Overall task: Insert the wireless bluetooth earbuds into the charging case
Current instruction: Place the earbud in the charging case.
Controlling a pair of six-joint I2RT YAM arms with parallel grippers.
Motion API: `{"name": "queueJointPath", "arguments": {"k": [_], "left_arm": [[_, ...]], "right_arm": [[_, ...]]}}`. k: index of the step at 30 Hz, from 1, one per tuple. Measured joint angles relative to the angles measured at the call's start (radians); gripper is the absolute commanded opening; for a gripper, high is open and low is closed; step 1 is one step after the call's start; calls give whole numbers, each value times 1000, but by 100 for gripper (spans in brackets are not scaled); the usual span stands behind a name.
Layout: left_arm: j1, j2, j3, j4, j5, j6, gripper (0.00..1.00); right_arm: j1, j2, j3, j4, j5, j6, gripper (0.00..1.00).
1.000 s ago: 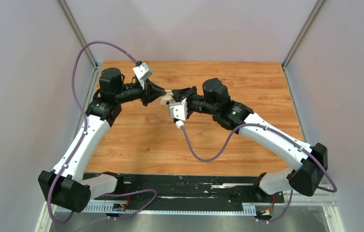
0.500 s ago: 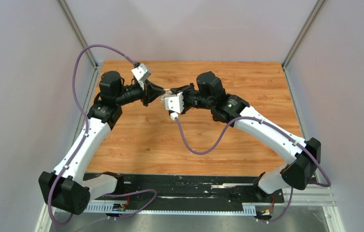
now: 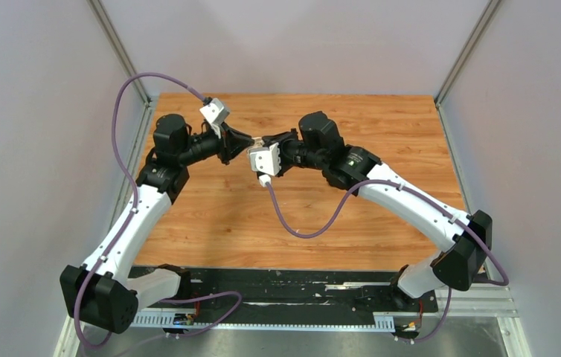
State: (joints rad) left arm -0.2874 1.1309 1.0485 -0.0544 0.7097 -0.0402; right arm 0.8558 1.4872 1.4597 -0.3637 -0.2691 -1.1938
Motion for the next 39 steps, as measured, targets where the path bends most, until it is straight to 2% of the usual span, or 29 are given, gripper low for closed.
{"name": "queueJointPath", "arguments": {"k": [5, 10, 22, 32, 39], "left_arm": [[0, -8, -15, 3, -34, -57, 0], [-1, -12, -23, 6, -74, -119, 0], [-1, -14, -46, 37, -122, -224, 0], [-1, -14, -63, 71, -117, -221, 0], [-1, -15, -67, 85, -109, -197, 0]], "right_arm": [[18, 5, 0, -13, 37, -56, 0], [31, 13, 3, -13, 75, -103, 0], [44, 33, 10, -18, 113, -182, 5], [44, 41, 26, -23, 119, -188, 39], [29, 45, 61, -31, 95, -132, 47]]}}
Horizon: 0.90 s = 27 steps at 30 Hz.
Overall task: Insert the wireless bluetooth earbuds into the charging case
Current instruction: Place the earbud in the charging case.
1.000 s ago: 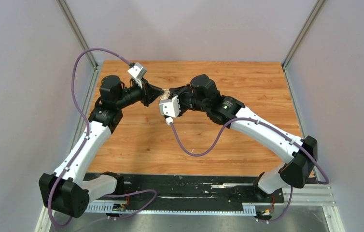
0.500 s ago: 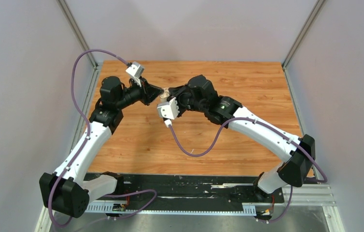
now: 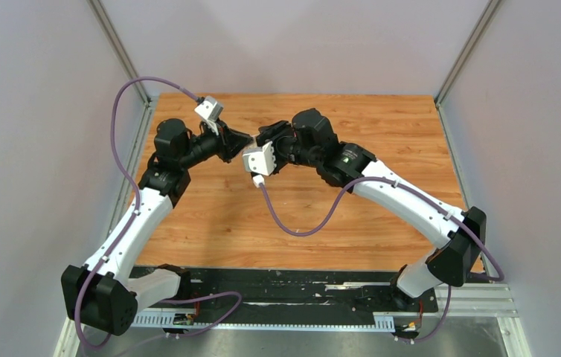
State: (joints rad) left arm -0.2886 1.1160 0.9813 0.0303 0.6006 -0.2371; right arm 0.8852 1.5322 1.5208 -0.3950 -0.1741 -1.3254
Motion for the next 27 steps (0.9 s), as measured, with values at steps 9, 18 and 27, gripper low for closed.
{"name": "queueJointPath", "arguments": {"k": [9, 18, 27], "left_arm": [[0, 0, 0, 23, 3, 13, 0], [0, 0, 0, 32, 5, 58, 0], [0, -33, -1, -1, 1, 146, 0]], "right_arm": [[-12, 0, 32, -24, -64, 102, 50], [-37, 0, 89, -79, -112, 225, 56], [-290, 0, 221, -68, -245, 686, 50]]}}
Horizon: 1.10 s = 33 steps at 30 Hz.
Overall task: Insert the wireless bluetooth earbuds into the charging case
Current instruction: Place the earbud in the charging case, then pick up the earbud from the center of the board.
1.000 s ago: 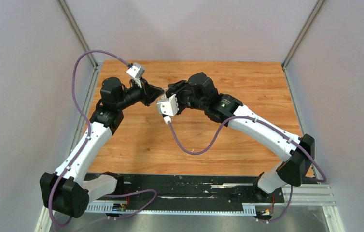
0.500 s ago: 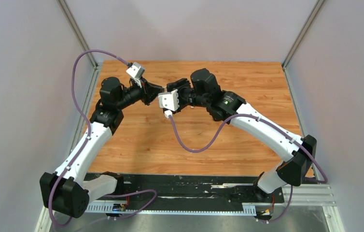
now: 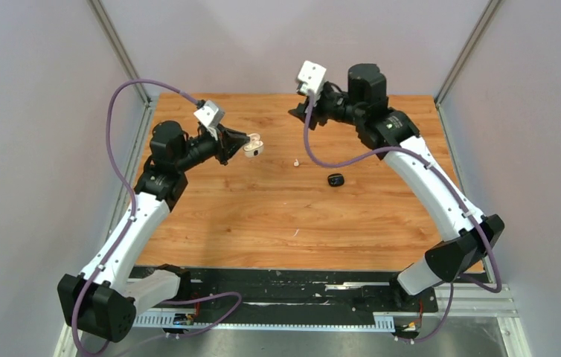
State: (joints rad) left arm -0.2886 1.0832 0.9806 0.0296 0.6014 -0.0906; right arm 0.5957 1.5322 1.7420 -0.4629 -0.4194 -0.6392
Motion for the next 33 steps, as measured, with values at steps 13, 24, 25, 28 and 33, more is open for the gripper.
{"name": "queueJointPath", "arguments": {"k": [13, 24, 25, 28, 33], "left_arm": [[5, -89, 36, -222, -12, 192, 0], [36, -90, 55, -299, -35, 202, 0], [37, -90, 56, -301, -35, 202, 0], [42, -90, 56, -303, -37, 201, 0], [42, -90, 56, -303, -39, 193, 0]], "right_arm": [[-200, 311, -101, -11, 39, 496, 65], [-59, 512, -115, -10, 311, 746, 54], [-55, 527, -113, -10, 325, 753, 52], [-54, 570, -111, -10, 374, 771, 51], [-63, 614, -105, -8, 420, 780, 49]]}}
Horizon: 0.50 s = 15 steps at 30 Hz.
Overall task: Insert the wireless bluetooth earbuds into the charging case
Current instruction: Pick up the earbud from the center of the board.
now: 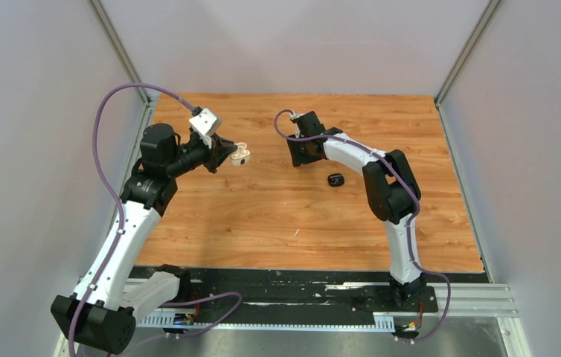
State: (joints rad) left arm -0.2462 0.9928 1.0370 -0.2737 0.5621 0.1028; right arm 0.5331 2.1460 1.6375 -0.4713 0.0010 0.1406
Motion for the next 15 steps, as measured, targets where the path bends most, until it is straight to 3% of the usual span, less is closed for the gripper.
{"name": "queueJointPath", "arguments": {"k": [15], "left_arm": [[8, 0, 0, 1, -4, -16, 0]], "right_arm": [[-21, 43, 13, 20, 10, -24, 47]]}}
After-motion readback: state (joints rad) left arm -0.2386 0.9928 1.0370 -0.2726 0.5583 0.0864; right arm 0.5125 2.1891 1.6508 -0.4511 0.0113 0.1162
